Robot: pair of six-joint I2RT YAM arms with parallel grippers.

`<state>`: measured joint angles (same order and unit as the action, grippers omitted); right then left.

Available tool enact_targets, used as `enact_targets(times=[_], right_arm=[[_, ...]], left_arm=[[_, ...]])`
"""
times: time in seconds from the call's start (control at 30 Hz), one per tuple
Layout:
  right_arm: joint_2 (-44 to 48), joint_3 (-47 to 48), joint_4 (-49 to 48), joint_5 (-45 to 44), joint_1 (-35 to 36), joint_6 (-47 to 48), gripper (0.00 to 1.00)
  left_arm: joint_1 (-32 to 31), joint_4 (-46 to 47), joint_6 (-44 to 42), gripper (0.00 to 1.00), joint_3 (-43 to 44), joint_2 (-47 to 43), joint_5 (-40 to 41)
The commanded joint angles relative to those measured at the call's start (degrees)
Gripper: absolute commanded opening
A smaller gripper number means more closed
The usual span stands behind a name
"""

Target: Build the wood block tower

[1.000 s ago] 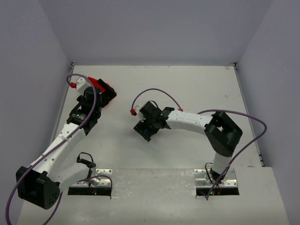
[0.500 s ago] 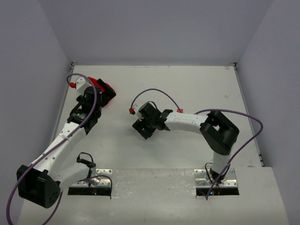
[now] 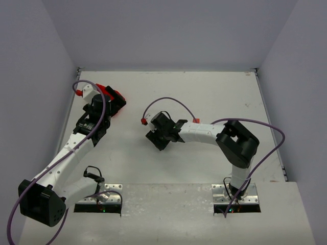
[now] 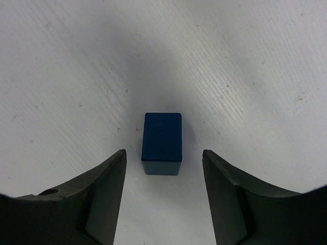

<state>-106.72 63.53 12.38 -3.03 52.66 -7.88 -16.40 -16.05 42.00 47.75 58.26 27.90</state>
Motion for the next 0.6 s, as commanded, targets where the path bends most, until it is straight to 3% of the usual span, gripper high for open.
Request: enact_targets(times=[0.0,0.37,0.57], right_arm=[[-0.68,0.63,-1.92,0.12,0.25,-0.73,0.57],[-1.04,0.55,-1.84,0.00,0.00,-1.42,0.43],[-0.01,0.50,-1.84,0.06,-0.11,-0.45,0.21]], left_arm=[[0.76,2.52,-0.69,1.00,-0.37,-0.69,0.14],[0.76,2.36,-0.69,1.00,-0.46,-1.11,0.12],[0.76,2.43,-0.71,1.00,-0.64,-1.53,0.01]])
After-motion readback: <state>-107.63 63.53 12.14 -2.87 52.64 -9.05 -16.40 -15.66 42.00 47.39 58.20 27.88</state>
